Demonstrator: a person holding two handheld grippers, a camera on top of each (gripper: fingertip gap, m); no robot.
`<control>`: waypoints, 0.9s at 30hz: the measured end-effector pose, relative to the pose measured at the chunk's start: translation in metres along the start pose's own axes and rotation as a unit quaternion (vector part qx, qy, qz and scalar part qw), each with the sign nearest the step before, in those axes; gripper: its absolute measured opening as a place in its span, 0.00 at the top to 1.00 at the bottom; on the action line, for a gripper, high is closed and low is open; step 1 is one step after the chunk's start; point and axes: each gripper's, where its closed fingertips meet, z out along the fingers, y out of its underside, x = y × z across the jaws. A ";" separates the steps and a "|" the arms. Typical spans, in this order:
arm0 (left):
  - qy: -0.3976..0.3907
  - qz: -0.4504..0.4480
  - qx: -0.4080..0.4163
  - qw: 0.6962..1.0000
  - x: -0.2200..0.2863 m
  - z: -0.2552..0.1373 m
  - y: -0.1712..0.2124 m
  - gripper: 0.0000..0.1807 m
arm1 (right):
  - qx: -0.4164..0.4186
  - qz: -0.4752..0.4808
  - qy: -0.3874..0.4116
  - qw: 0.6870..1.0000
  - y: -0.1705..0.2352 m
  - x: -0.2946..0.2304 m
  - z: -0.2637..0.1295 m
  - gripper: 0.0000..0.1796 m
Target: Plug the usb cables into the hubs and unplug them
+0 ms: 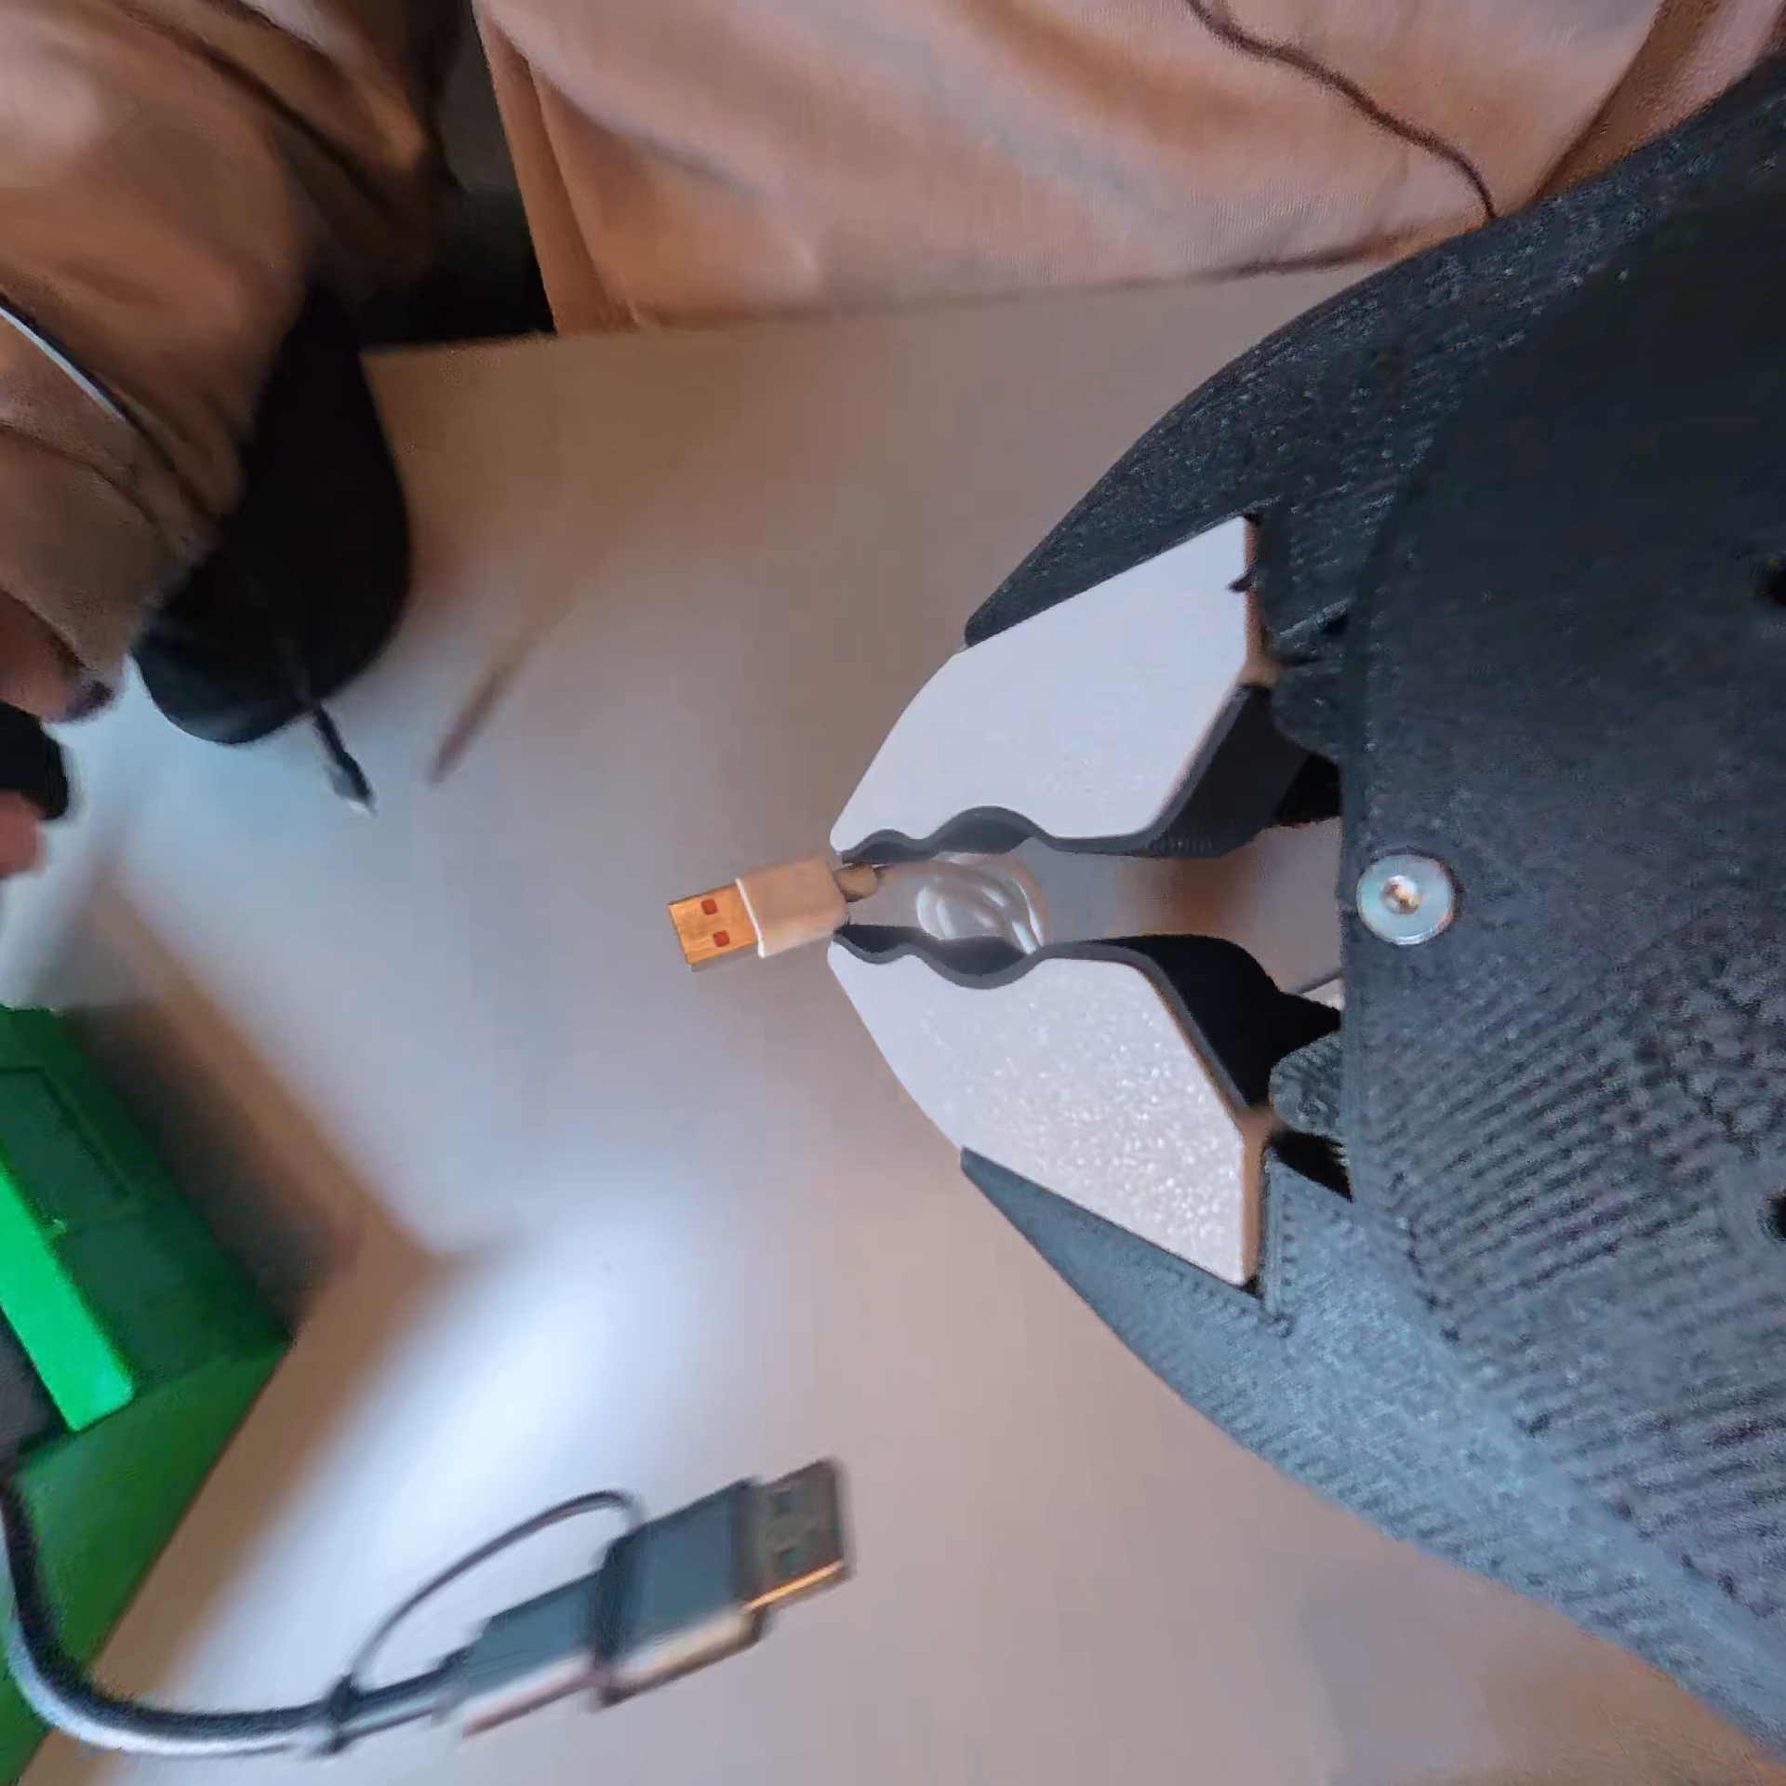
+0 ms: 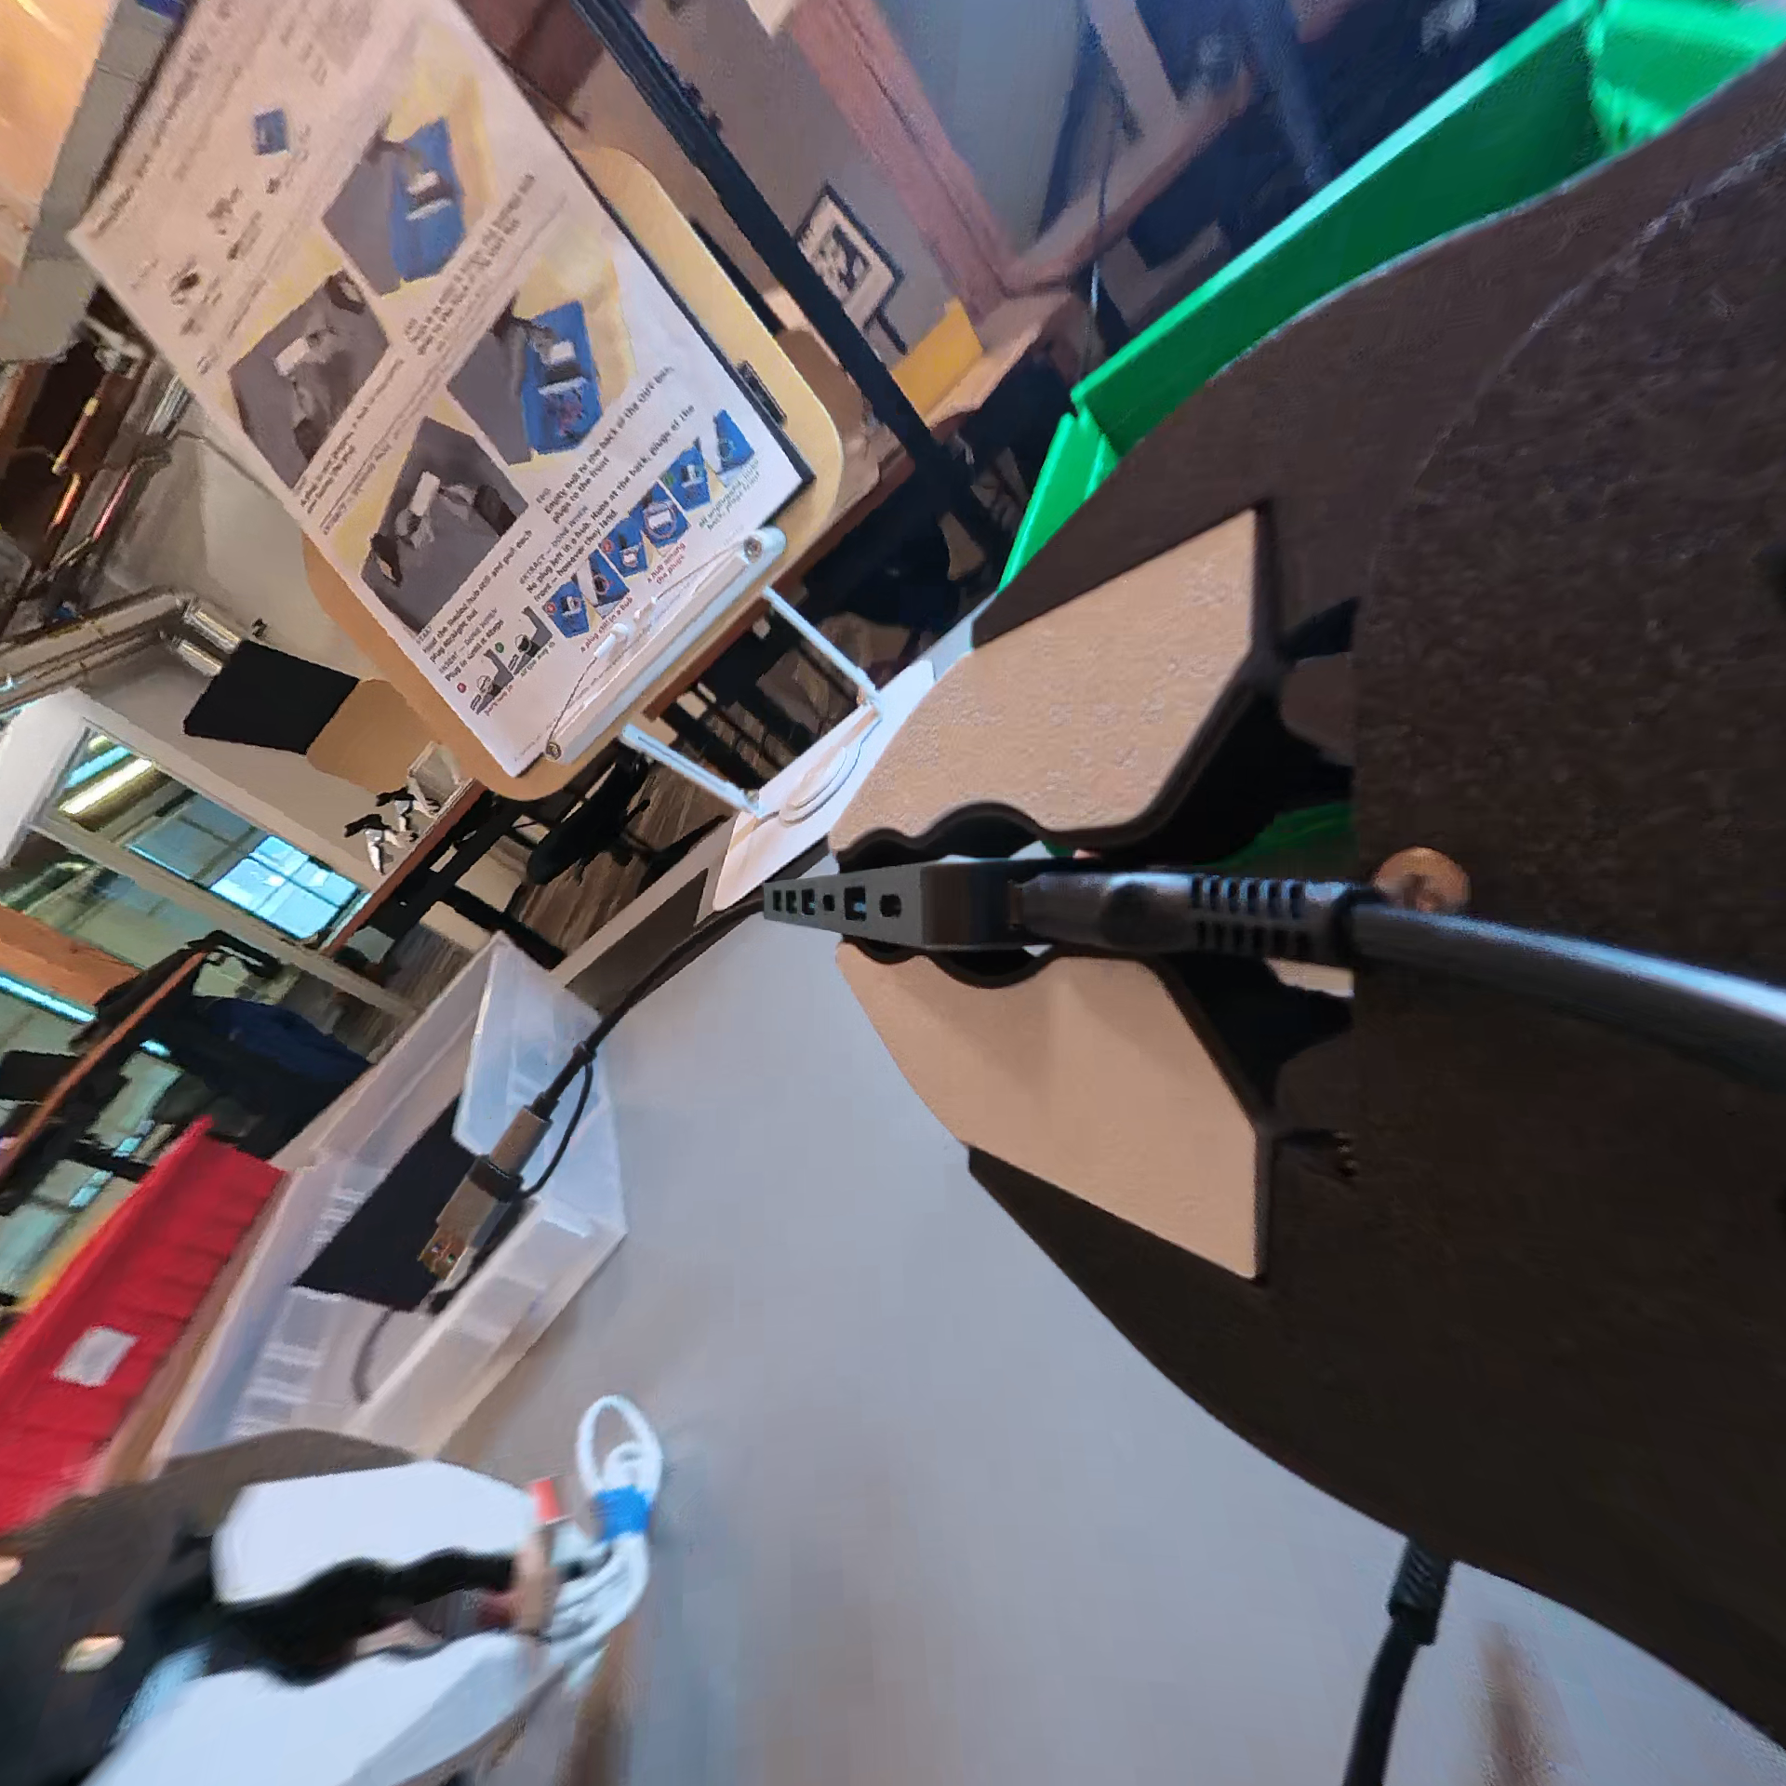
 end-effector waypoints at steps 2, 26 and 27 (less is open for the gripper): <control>0.032 -0.014 0.017 0.999 0.012 -0.003 -0.013 0.93 | -0.018 -0.072 0.005 0.997 0.001 -0.009 0.003 0.93; 0.187 -0.117 -0.202 0.954 0.025 0.048 -0.065 0.93 | -0.036 -0.342 -0.013 0.939 -0.001 -0.077 0.021 0.94; 0.184 -0.114 -0.213 0.953 0.026 0.048 -0.064 0.93 | -0.035 -0.342 -0.012 0.939 -0.002 -0.077 0.021 0.94</control>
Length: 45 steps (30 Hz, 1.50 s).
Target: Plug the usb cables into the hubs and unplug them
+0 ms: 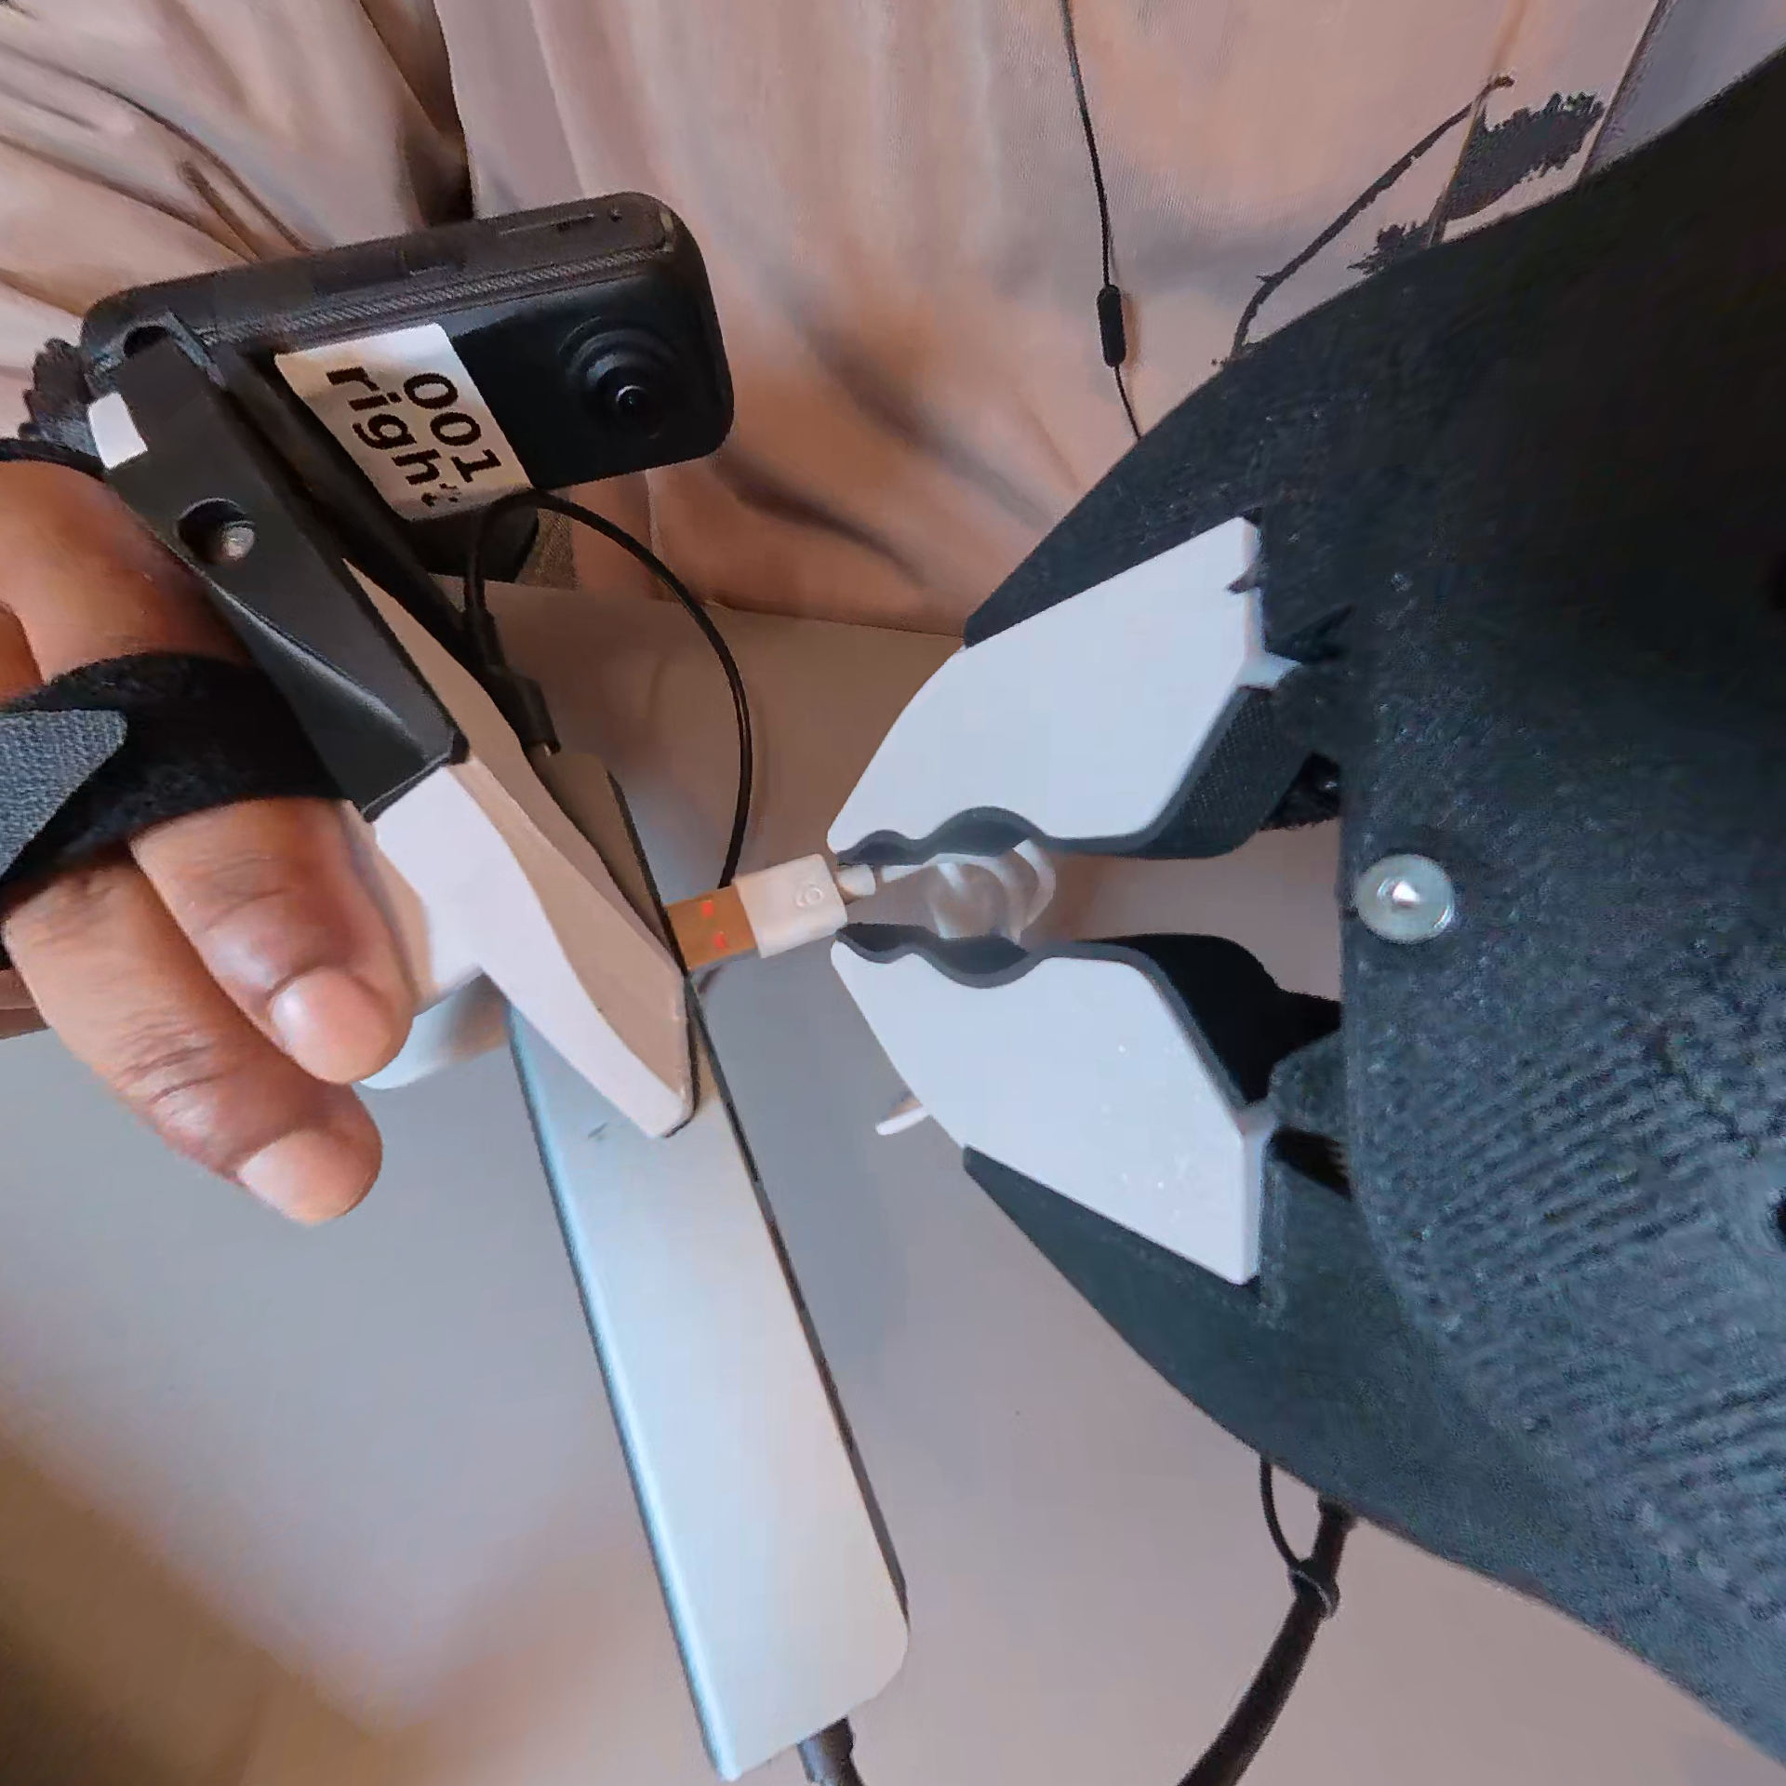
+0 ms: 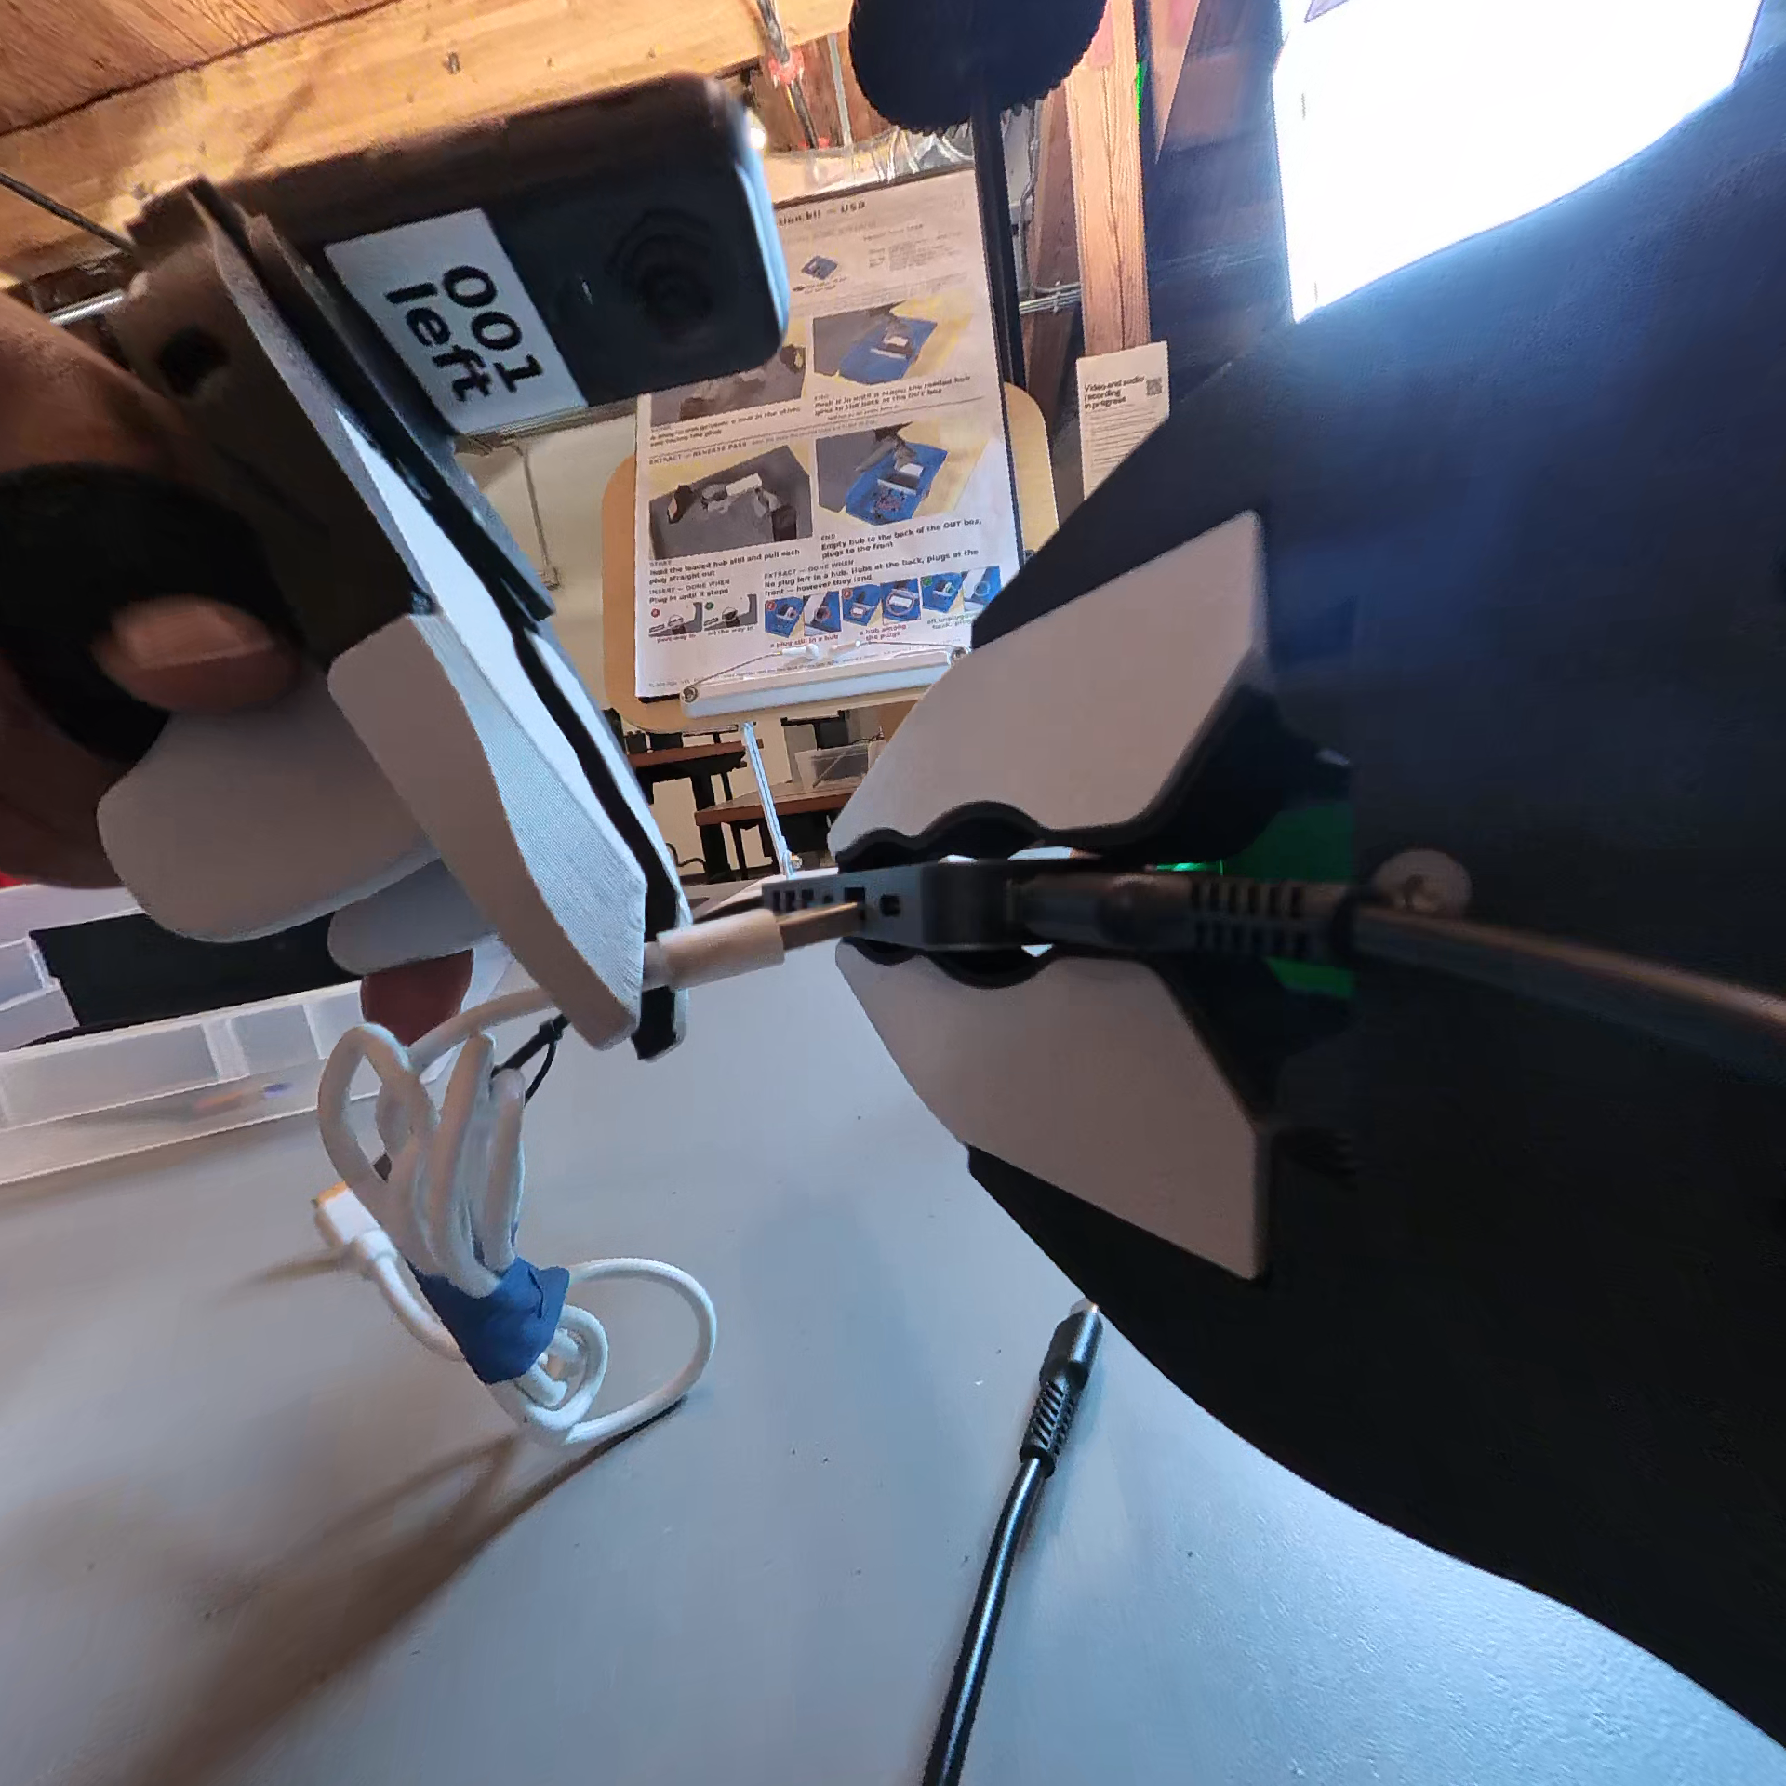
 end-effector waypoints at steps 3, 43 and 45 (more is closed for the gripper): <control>-0.015 0.006 -0.020 1.000 0.000 -0.001 0.000 0.93 | -0.003 -0.013 0.003 1.000 -0.001 0.000 -0.001 0.94; -0.404 0.164 0.443 0.784 -0.094 -0.140 0.057 1.00 | -0.222 0.376 0.017 0.900 0.170 0.160 -0.031 0.93; -0.397 0.176 0.429 0.792 -0.093 -0.130 0.056 1.00 | -0.306 0.358 0.002 0.882 0.215 0.183 -0.032 0.93</control>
